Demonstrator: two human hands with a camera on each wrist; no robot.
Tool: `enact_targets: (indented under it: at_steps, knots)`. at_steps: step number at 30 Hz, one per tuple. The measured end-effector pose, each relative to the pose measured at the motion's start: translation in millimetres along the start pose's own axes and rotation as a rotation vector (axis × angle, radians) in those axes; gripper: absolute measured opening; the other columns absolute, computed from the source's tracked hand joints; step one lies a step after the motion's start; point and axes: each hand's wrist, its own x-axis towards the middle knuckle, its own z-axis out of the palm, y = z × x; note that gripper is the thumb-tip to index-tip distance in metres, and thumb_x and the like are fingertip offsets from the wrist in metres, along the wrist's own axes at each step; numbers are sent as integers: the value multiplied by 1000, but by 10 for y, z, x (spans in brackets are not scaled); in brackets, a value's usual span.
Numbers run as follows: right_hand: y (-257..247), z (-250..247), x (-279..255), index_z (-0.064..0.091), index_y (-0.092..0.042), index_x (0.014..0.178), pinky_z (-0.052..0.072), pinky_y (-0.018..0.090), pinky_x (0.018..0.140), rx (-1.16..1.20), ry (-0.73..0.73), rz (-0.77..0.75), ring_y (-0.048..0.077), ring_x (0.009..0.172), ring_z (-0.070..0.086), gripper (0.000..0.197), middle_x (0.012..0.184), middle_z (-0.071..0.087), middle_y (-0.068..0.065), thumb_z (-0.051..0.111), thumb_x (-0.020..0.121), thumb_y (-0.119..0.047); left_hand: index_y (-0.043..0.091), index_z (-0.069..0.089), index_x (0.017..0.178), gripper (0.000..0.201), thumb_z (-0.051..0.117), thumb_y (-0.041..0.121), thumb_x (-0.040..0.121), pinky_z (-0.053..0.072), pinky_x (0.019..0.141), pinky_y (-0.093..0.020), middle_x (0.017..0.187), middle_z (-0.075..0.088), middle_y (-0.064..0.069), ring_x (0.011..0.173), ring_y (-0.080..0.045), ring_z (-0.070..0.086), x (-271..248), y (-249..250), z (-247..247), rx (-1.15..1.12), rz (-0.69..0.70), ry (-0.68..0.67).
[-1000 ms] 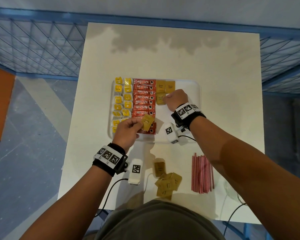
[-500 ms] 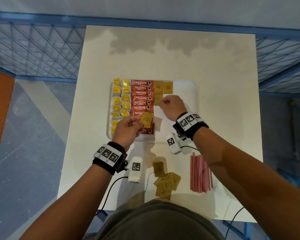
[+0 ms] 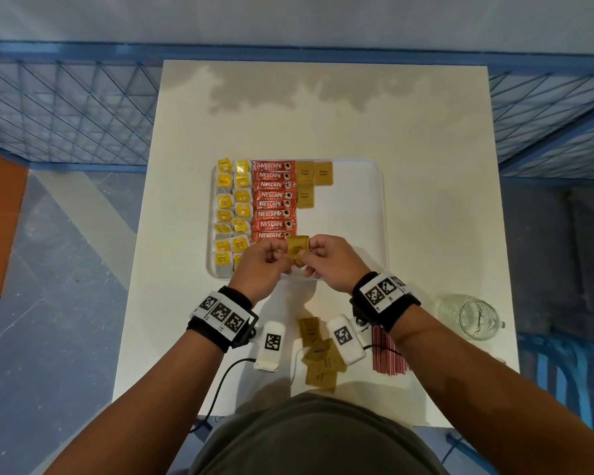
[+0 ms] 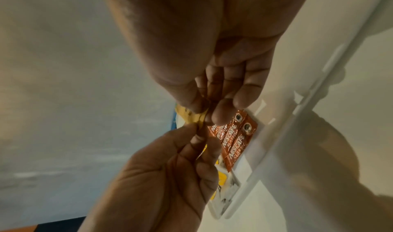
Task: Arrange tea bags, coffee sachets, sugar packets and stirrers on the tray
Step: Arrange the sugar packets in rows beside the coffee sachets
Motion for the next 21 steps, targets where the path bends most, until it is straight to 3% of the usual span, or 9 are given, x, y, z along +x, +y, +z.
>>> enact_targets:
  at_steps: [2, 4, 7, 10, 13, 15, 17, 21]
  knots:
    - [29, -16, -52, 68, -13, 100, 56, 24, 64, -4, -14, -22, 10, 64, 69, 5, 82, 75, 2, 65, 97, -13, 25, 69, 93, 24, 66, 2, 88, 47, 56, -14, 80, 72, -13, 71, -16, 66, -26, -14, 21, 68, 44, -43]
    - [64, -33, -95, 70, -15, 95, 54, 21, 63, -36, -12, -41, 8, 62, 66, 7, 75, 72, 0, 64, 96, -11, 26, 69, 96, 20, 68, 7, 90, 47, 57, -13, 81, 72, -11, 68, -12, 66, -38, -38, 31, 95, 63, -35]
    - [123, -75, -152, 74, -8, 90, 49, 23, 60, -96, -28, -67, 6, 56, 57, 11, 64, 65, -6, 65, 94, -13, 19, 71, 103, 13, 70, 13, 91, 45, 56, -12, 82, 73, -10, 65, -9, 65, -25, -87, 33, 128, 79, -10]
    - [160, -115, -183, 76, -7, 88, 42, 25, 57, -174, -50, -82, 4, 51, 50, 15, 53, 59, -12, 65, 93, -15, 14, 74, 103, 14, 69, 10, 90, 47, 59, -12, 78, 72, -8, 63, -6, 64, -29, -102, 29, 203, 109, -47]
    - [163, -154, -186, 78, -11, 91, 47, 26, 60, -201, -12, -97, 7, 58, 56, 16, 61, 64, -14, 63, 93, -16, 10, 76, 99, 13, 67, 5, 91, 50, 62, -14, 76, 72, -5, 62, -4, 62, -54, -101, 50, 239, 134, -124]
    - [160, -175, -178, 78, -13, 93, 54, 30, 70, -188, 22, -120, 12, 72, 64, 15, 76, 70, -10, 64, 93, -17, 7, 75, 99, 12, 67, 4, 91, 51, 63, -15, 78, 73, -6, 62, -6, 64, -60, -116, 72, 227, 121, -151]
    - [148, -186, -167, 77, -14, 94, 55, 29, 74, -157, 53, -131, 10, 75, 64, 12, 85, 72, -6, 66, 94, -18, 7, 74, 96, 10, 68, 5, 90, 52, 64, -19, 79, 74, -7, 64, -10, 65, -57, -124, 101, 204, 104, -153]
    - [120, -191, -148, 72, -15, 101, 52, 20, 62, -22, 100, -93, 7, 66, 63, 9, 86, 69, -5, 69, 95, -22, 8, 73, 94, 7, 69, 6, 89, 47, 56, -17, 83, 75, -9, 66, -13, 67, -36, -97, 148, 58, 10, -59]
